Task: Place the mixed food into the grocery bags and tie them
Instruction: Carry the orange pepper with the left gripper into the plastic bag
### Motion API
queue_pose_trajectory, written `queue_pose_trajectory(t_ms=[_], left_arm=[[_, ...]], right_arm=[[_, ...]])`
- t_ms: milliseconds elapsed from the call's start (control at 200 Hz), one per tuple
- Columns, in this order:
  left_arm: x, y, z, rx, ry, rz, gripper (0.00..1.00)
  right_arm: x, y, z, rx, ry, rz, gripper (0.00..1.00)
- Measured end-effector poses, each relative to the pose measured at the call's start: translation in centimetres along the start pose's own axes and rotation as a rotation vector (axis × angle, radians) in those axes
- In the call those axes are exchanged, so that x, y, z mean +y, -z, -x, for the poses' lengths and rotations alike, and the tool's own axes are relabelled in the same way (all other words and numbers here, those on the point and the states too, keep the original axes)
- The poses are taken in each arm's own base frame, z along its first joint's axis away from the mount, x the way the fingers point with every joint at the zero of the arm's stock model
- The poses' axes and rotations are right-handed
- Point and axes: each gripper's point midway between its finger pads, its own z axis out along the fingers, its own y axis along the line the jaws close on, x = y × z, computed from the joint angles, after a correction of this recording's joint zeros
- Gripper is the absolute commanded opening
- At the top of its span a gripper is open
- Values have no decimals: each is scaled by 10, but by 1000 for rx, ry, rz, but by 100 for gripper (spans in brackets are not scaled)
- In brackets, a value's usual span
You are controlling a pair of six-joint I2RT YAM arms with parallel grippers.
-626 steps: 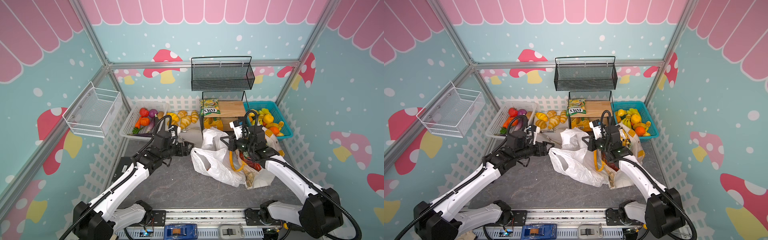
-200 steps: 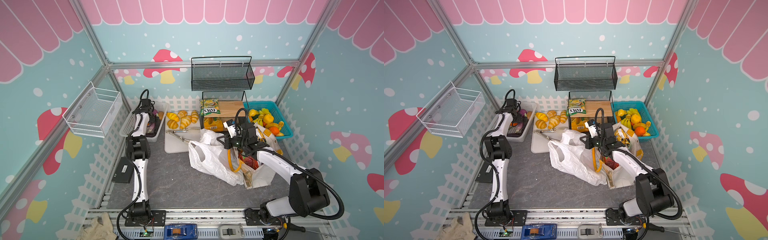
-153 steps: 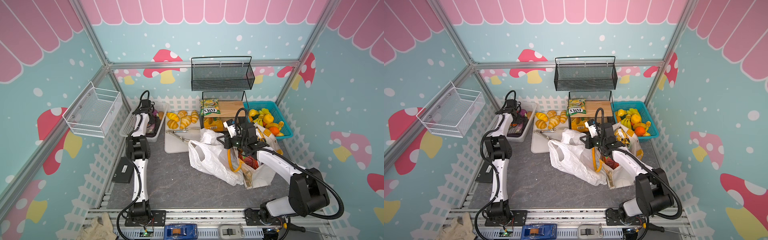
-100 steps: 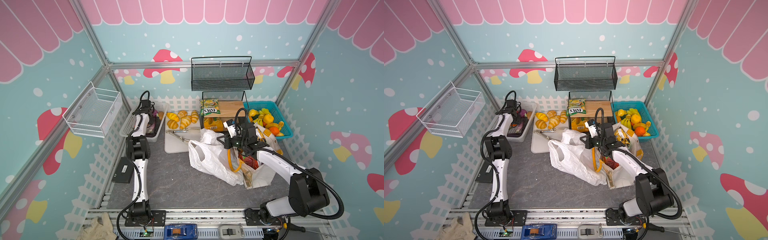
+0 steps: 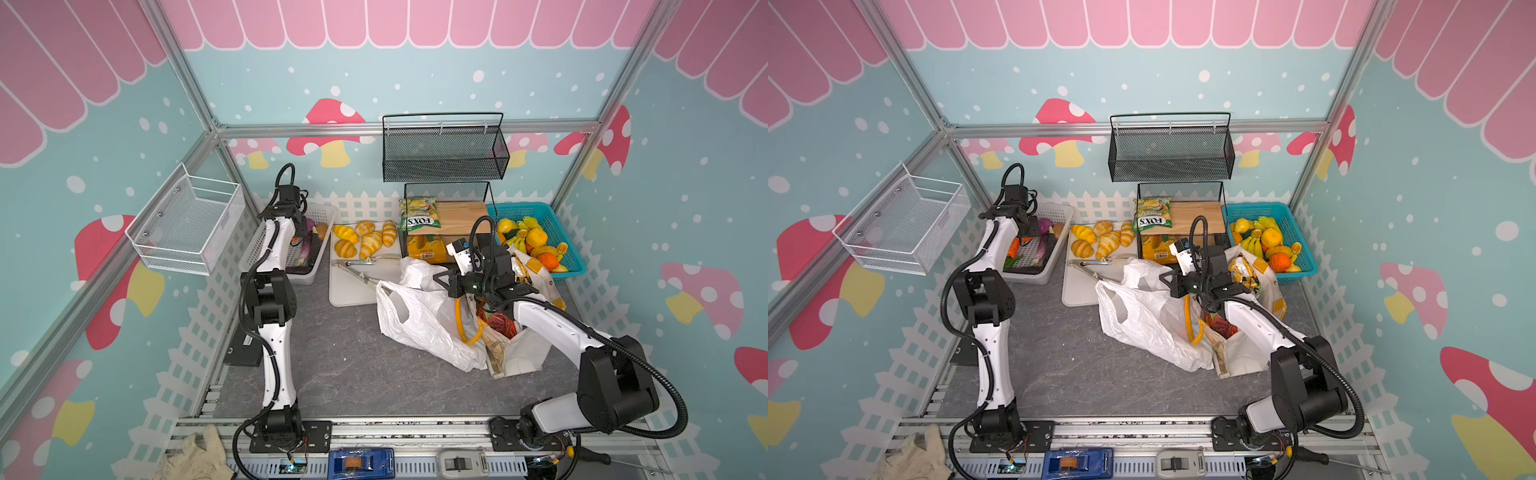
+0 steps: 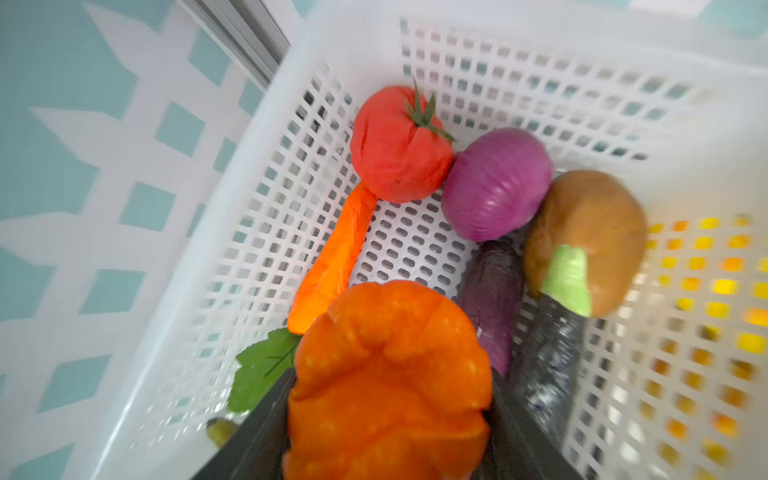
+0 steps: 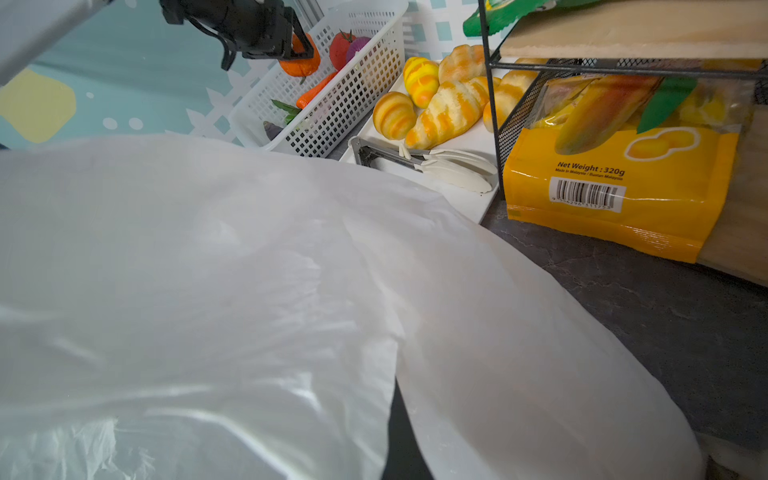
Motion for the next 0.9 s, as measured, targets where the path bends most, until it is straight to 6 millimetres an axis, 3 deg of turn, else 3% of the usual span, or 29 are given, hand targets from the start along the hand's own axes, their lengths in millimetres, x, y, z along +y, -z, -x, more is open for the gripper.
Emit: queue_pose_trajectory(t_ms=[100,225,515,680,776,901], left_arm=[[-10,45,5,-46,5,-16,51],[-30,100,-14,-80,2,-65,51],[-75,207,-134,-109,51,-378,47],[-118,265,-200,-96,24,-656,46],[-148,298,-230,-79,-23,-828,46],[-180,331,-256,-49,-97,-995,45]], right_arm=[[0,0,1,-3,-3,1,1],[0,0,2,-6,-10,1,1],[3,1,3,-11,-33,12,1],[9,6,8,-23,-32,29,2],[13,9,11,-32,-24,38,2],[17,12,11,-27,-26,50,2]])
